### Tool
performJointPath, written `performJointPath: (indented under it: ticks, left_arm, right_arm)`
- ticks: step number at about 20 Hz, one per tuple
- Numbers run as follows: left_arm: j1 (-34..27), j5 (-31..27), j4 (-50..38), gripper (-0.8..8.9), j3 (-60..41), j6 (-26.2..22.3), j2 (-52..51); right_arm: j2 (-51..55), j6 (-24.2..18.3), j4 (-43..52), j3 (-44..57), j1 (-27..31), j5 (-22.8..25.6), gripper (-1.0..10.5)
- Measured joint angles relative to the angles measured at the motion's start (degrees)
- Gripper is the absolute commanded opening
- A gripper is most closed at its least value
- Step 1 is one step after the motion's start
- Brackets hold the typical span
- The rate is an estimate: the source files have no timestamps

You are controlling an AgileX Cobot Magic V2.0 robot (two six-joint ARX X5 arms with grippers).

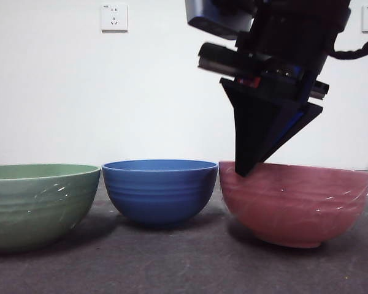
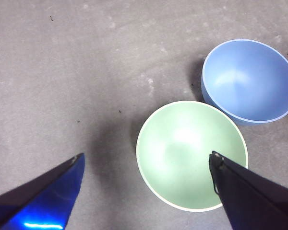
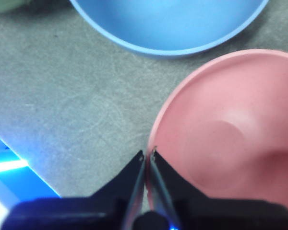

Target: Pick up the green bowl on the top,put the green bowl on the left,pick up the red bowl in the middle,put the red bowl on the right

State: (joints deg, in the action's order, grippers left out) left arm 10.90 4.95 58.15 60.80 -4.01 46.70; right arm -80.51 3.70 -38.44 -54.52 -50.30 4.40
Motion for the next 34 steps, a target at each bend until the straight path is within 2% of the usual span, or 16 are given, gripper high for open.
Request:
performJointPath:
  ticks: [2, 3, 8, 9, 11, 13, 14, 17, 20, 22, 24, 27, 34]
  left_arm:
    - [0.0, 0.0, 0.0, 4.35, 0.0, 0.0, 0.0]
    - [0.0, 0.0, 0.0, 4.35, 0.0, 0.0, 0.0]
    - [0.0, 0.0, -0.5, 4.34, 0.0, 0.0, 0.0]
    - [0.0, 0.4, -1.3, 4.02, 0.0, 0.0, 0.0]
    - [0.0, 3.5, -4.4, 2.16, 0.0, 0.0, 0.0]
    - [0.0, 7.1, -7.9, -0.21, 0.0, 0.0, 0.0]
    - [0.0, 8.2, -9.6, -0.08, 0.0, 0.0, 0.0]
    - [0.0, 8.3, -14.2, -0.08, -0.7, 0.0, -0.5]
    - [0.0, 7.0, -21.2, -0.08, -7.3, 0.3, -5.7]
    - [0.0, 5.6, -25.9, -0.08, -13.9, 1.4, -10.6]
    - [0.0, 5.5, -29.2, -0.08, -20.7, 2.9, -15.4]
    - [0.0, 5.5, -29.5, -0.08, -25.9, 3.7, -19.8]
    - [0.0, 5.6, -29.0, -0.04, -26.6, 4.1, -20.6]
  right_arm:
    - [0.0, 0.0, 0.4, 0.0, 0.0, 0.0, 2.3]
    - [0.0, 0.0, 0.4, 0.0, 0.0, 0.1, 2.6]
    - [4.0, -0.7, 3.2, 0.0, 0.1, 0.5, 2.5]
    - [6.6, -1.0, 5.3, 0.0, 0.5, 1.5, 2.5]
    - [12.7, -2.1, 9.9, 0.0, 2.3, 3.1, 2.3]
    - [18.6, -2.9, 13.4, 0.0, 6.7, 3.1, 0.4]
    - [21.2, -3.2, 13.8, 0.0, 9.4, 3.1, -0.2]
    - [28.3, -4.1, 11.8, 0.0, 18.8, 2.4, -0.2]
    - [34.2, -4.4, 12.0, 2.7, 28.8, -5.9, -0.2]
    - [38.1, -4.3, 15.2, 8.1, 32.7, -7.8, -0.2]
    - [42.1, -3.6, 20.4, 14.5, 33.7, -8.5, -0.2]
    - [46.4, -2.9, 25.1, 20.7, 33.7, -8.5, -0.2]
    - [46.9, -0.3, 24.8, 21.8, 33.7, -8.5, -0.1]
